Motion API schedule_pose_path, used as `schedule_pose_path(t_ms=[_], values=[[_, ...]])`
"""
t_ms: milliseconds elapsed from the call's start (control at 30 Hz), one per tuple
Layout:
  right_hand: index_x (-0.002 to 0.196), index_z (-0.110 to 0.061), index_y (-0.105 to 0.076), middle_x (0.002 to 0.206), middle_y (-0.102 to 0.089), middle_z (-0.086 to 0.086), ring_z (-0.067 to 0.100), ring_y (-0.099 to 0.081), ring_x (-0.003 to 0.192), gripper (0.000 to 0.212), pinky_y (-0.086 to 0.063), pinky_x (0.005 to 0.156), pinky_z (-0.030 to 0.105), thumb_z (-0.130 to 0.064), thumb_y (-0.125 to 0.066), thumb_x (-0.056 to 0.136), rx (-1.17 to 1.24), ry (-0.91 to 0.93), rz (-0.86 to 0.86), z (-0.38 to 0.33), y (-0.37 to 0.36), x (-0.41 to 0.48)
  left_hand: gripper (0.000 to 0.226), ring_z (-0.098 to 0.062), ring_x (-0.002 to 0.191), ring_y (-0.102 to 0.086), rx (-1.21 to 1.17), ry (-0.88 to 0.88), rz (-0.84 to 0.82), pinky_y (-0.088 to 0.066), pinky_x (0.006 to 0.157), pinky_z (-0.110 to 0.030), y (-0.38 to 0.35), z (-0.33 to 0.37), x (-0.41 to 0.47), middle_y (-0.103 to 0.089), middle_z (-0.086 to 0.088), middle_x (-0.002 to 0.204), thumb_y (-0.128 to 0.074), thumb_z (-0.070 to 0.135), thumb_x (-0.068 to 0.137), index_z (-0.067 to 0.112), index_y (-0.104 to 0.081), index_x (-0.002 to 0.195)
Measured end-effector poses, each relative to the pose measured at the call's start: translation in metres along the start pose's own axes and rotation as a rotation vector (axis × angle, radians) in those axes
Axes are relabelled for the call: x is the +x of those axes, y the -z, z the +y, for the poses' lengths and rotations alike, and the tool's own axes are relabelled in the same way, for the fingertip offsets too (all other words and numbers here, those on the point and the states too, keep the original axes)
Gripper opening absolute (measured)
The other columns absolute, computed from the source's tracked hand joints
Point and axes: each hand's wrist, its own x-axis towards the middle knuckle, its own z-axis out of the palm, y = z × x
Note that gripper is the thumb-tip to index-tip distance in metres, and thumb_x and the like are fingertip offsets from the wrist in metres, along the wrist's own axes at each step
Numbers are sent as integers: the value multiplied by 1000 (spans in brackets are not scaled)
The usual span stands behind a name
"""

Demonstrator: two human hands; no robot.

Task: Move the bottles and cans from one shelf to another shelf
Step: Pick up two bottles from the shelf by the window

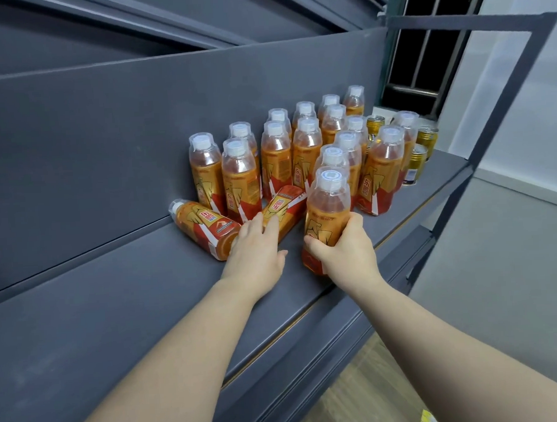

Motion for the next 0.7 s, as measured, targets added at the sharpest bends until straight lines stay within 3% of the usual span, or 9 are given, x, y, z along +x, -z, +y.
schedule_pose_path(t_ms=[233,433,600,700], values=[[111,-32,-30,111,-53,-10,16,-57,102,58,-53,87,39,-50,-76,80,5,-4,-4,1,-4,4,77,-41,146,-22,227,109,-65,-22,117,-50,-13,5,22,-11,-29,161,-57,30,99,16,-9,157],[113,-34,-28,113,-48,-14,9,-49,99,59,-49,85,32,-48,-76,81,26,16,-8,4,-7,3,80,-34,127,-41,361,84,10,-37,103,-44,-17,4,24,-43,-19,139,-62,20,93,16,-13,156],[129,-26,-34,115,-48,-13,9,-49,100,67,-49,86,32,-45,-77,81,41,27,-18,3,-7,4,69,-34,122,-48,233,62,56,-42,98,-42,-17,4,18,-43,-15,133,-59,26,96,17,-21,153],[116,-30,-31,111,-49,-12,11,-51,97,58,-48,82,32,-44,-76,82,39,25,-27,2,-6,3,64,-34,120,-50,18,69,61,-48,93,-40,-8,6,12,-41,-13,133,-63,21,93,19,-28,147]])
